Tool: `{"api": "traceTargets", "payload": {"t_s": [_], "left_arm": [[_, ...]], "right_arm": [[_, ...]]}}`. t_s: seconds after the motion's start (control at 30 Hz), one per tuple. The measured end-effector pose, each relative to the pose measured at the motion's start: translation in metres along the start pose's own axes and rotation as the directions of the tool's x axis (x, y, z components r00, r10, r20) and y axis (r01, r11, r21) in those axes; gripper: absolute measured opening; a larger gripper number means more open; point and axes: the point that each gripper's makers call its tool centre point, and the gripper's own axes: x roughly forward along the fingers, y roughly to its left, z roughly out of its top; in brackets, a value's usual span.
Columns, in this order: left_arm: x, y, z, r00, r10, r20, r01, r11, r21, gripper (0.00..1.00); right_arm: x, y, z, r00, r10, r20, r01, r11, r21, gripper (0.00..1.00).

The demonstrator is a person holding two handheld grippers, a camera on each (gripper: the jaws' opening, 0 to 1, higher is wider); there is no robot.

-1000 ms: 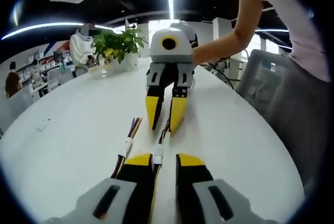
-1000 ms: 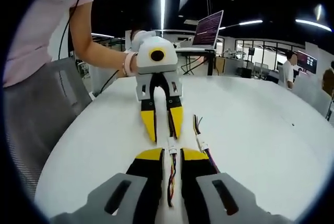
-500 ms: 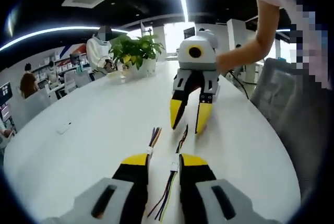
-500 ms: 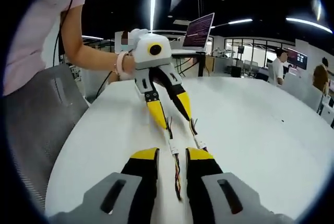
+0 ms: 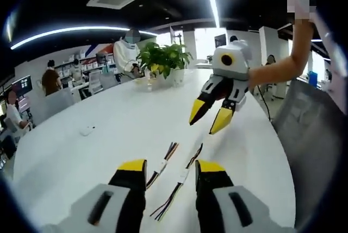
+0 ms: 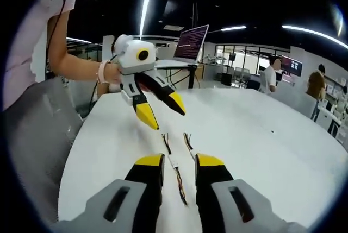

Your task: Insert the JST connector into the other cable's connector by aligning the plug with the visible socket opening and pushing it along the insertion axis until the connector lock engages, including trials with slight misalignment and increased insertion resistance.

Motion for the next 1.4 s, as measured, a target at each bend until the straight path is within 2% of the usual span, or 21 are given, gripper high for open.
{"api": "traceTargets", "payload": {"t_s": [0.13, 0.17, 0.27, 0.3, 0.37, 0.47, 0.67, 0.77, 0.87, 1.0, 1.17, 1.3, 1.4], "left_arm": [[-0.01, 0.0, 0.004, 0.999, 0.052, -0.008, -0.052, 0.999, 0.0, 0.31], [-0.014, 0.004, 0.004, 0.997, 0.083, -0.005, -0.083, 0.997, -0.009, 0.3], [-0.019, 0.01, 0.002, 0.991, 0.131, -0.011, -0.132, 0.991, -0.039, 0.29], [-0.021, 0.011, 0.0, 0.989, 0.146, -0.021, -0.148, 0.986, -0.079, 0.3], [-0.023, 0.011, 0.0, 0.987, 0.158, -0.03, -0.16, 0.982, -0.099, 0.34], [-0.027, 0.01, -0.002, 0.984, 0.17, -0.062, -0.176, 0.976, -0.125, 0.36], [-0.03, 0.006, 0.003, 0.981, 0.182, -0.063, -0.189, 0.974, -0.127, 0.42], [-0.033, 0.004, 0.003, 0.977, 0.195, -0.083, -0.205, 0.97, -0.129, 0.44], [-0.034, -0.008, 0.006, 0.975, 0.203, -0.09, -0.214, 0.968, -0.132, 0.46], [-0.037, -0.014, 0.005, 0.972, 0.211, -0.1, -0.224, 0.963, -0.15, 0.46], [-0.039, -0.028, 0.008, 0.976, 0.204, -0.074, -0.215, 0.955, -0.204, 0.44], [-0.04, -0.034, 0.008, 0.972, 0.216, -0.09, -0.229, 0.955, -0.189, 0.44], [-0.041, -0.038, 0.008, 0.969, 0.224, -0.101, -0.239, 0.955, -0.177, 0.44]], "right_arm": [[-0.007, 0.005, 0.004, 1.0, -0.02, -0.018, 0.02, 1.0, 0.006, 0.23], [-0.01, 0.002, 0.004, 0.998, -0.05, -0.025, 0.05, 0.998, 0.031, 0.23], [-0.015, 0.002, 0.01, 0.997, -0.075, -0.011, 0.075, 0.993, 0.094, 0.27], [-0.017, 0.002, 0.011, 0.997, -0.077, -0.012, 0.078, 0.993, 0.086, 0.28], [-0.02, 0.004, 0.012, 0.995, -0.097, -0.029, 0.099, 0.992, 0.08, 0.28], [-0.025, 0.007, 0.015, 0.993, -0.113, -0.045, 0.117, 0.99, 0.083, 0.27], [-0.029, 0.011, 0.013, 0.987, -0.132, -0.089, 0.14, 0.987, 0.084, 0.28], [-0.032, 0.016, 0.019, 0.986, -0.144, -0.085, 0.153, 0.983, 0.103, 0.29], [-0.034, 0.02, 0.023, 0.983, -0.162, -0.081, 0.171, 0.979, 0.111, 0.29], [-0.038, 0.023, 0.027, 0.978, -0.191, -0.089, 0.201, 0.973, 0.114, 0.29], [-0.045, 0.025, 0.021, 0.965, -0.224, -0.136, 0.237, 0.968, 0.085, 0.29], [-0.049, 0.029, 0.021, 0.964, -0.232, -0.13, 0.247, 0.962, 0.114, 0.29], [-0.051, 0.031, 0.013, 0.957, -0.239, -0.164, 0.256, 0.963, 0.088, 0.3]]}}
